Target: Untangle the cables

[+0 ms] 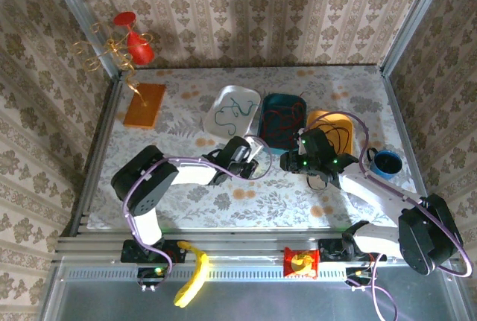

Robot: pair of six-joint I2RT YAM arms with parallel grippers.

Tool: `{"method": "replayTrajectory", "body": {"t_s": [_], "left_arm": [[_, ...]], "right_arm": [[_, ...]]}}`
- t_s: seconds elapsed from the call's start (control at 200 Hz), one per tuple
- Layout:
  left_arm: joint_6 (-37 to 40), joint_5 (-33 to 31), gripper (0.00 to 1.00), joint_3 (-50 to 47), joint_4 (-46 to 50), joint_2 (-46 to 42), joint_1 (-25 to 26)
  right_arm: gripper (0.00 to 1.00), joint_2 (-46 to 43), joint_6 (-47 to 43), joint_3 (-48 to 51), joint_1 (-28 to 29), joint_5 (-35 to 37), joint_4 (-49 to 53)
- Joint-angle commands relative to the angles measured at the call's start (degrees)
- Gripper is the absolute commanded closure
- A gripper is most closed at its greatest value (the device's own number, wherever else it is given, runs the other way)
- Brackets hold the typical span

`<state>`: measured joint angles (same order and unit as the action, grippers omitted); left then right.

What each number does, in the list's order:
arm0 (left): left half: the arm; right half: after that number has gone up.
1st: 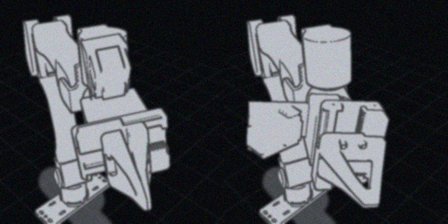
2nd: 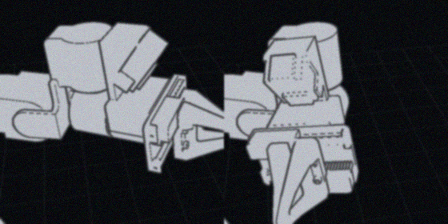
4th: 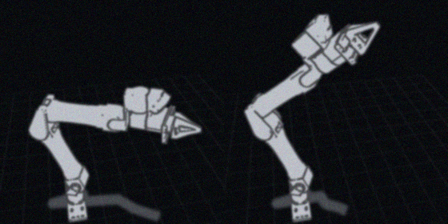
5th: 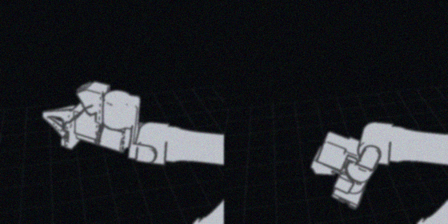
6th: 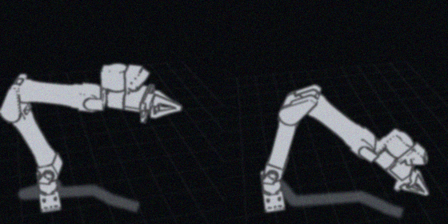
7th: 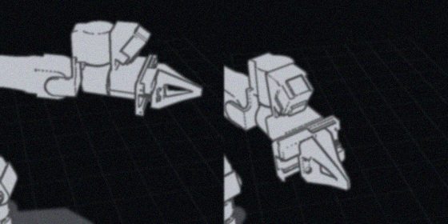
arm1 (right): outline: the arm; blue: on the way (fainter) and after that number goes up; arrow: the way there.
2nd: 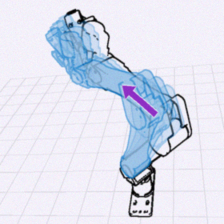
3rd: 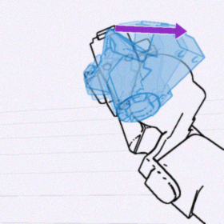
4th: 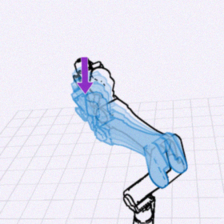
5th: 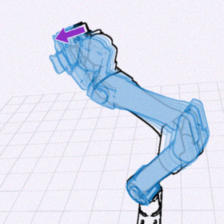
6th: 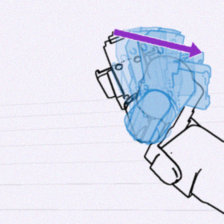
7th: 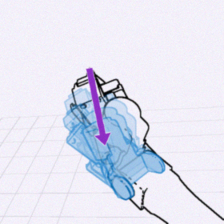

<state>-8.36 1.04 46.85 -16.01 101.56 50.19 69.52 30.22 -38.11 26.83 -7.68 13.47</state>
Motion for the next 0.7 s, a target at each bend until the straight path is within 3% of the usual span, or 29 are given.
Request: {"method": "replayTrajectory", "body": {"t_s": [0.0, 0.105, 0.235, 0.375, 0.495, 0.54, 0.595, 0.655, 0.695], "left_arm": [[-2.8, 3.6, 1.00, -3.3, -3.4, -6.9, -1.6], [-5.6, 8.5, 1.00, -5.7, -3.6, -14.4, -5.0], [-8.4, 7.8, 1.00, -4.9, -2.9, -19.1, -11.8], [-4.8, 4.8, 1.00, 5.6, 2.9, -10.4, -17.8], [-4.0, 3.4, 1.00, 13.9, 1.4, -1.3, -20.2], [-4.3, 3.4, 0.80, 16.6, 0.9, 1.0, -20.5], [-4.1, 3.3, 0.48, 19.9, 1.0, 2.9, -20.6], [-3.6, 1.3, 0.29, 22.8, 2.4, 3.9, -20.3], [-3.1, 0.2, 0.24, 23.8, 3.0, 3.9, -20.1]], "right_arm": [[0.59, -0.5, -0.6, 0.6, -0.2, 1.1, 0.7], [0.59, 0.1, -0.3, 0.8, -0.2, 1.3, 0.1], [0.59, 1.3, 0.1, 0.8, -0.2, 1.5, -1.1], [0.59, 2.7, 0.3, 0.4, -0.2, 1.2, -1.6], [0.59, 2.7, -0.2, -0.3, -0.2, 0.7, -0.7], [0.59, 2.4, -0.5, -0.5, -0.2, 0.6, -0.2], [0.59, 1.7, -0.8, -0.3, -0.2, 0.6, 0.4], [0.59, 1.0, -1.1, 0.2, -0.2, 0.6, 0.8], [0.59, 0.5, -1.1, 0.5, -0.2, 0.9, 0.9]]}}
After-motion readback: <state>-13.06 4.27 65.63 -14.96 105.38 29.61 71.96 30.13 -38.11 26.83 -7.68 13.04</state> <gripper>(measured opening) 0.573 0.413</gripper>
